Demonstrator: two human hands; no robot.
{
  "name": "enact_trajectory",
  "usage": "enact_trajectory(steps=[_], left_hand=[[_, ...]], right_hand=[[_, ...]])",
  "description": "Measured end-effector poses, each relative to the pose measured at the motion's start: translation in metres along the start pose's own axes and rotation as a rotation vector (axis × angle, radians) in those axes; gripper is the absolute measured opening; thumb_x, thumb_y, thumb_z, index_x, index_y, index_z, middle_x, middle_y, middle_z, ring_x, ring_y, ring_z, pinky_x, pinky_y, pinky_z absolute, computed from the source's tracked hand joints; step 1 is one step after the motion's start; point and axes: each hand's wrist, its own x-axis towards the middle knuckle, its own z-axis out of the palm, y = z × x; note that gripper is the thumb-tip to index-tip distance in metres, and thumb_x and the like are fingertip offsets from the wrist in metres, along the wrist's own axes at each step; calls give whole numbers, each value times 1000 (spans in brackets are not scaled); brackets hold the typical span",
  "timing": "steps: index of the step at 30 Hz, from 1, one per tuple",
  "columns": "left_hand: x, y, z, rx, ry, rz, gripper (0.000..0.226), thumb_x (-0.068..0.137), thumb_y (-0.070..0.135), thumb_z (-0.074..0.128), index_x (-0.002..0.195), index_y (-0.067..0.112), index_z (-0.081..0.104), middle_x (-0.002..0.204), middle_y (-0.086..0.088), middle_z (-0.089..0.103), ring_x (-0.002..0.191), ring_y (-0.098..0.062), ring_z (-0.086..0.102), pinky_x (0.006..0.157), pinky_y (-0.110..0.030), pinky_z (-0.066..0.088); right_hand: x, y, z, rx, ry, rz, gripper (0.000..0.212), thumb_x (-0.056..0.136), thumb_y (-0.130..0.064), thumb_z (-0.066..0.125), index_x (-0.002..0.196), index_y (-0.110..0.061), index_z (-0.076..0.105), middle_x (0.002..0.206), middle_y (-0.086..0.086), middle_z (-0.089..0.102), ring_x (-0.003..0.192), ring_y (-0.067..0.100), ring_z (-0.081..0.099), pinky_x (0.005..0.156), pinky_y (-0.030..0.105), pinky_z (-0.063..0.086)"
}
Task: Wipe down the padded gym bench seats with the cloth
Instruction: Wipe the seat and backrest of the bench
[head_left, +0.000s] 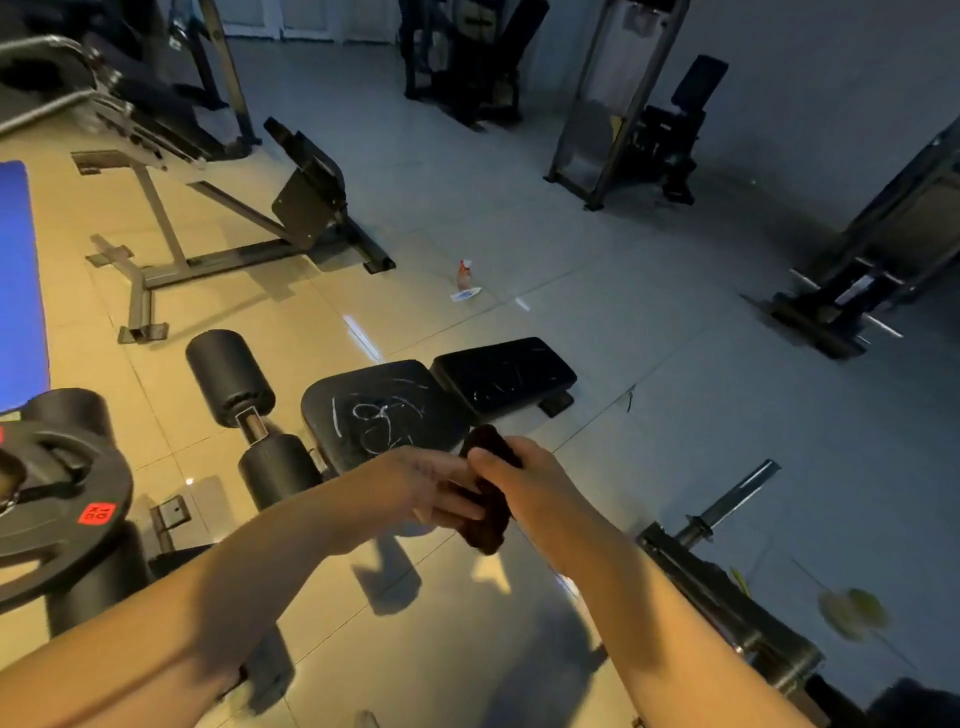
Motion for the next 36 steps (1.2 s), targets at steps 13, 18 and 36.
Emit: enact_trajectory(steps=[13, 18, 36], left_hand=[[140, 32, -35, -9, 325, -30, 40, 93, 36, 69, 117, 5, 60, 109, -17, 72, 104, -34, 70, 99, -57, 50], [185, 34, -33, -172, 513, -86, 38, 94, 41, 64, 123, 17, 59, 113, -14, 71, 105, -30, 70, 99, -56, 51], [272, -50, -142, -625, 907, -287, 23, 101, 26, 55, 120, 13, 59, 100, -18, 74, 90, -35, 74, 90, -50, 58]], right_hand=[[147, -11, -103, 194, -213, 25, 26, 98, -34, 62, 122, -23, 57, 118, 7, 68, 110, 22, 67, 95, 42, 58], [206, 2, -125, 343, -464, 208, 60, 88, -18, 76, 139, -24, 44, 131, 11, 60, 116, 30, 65, 96, 47, 57], [388, 20, -29, -12, -617, 451, 38, 98, -10, 62, 122, -40, 62, 124, 3, 60, 110, 24, 63, 84, 36, 62]])
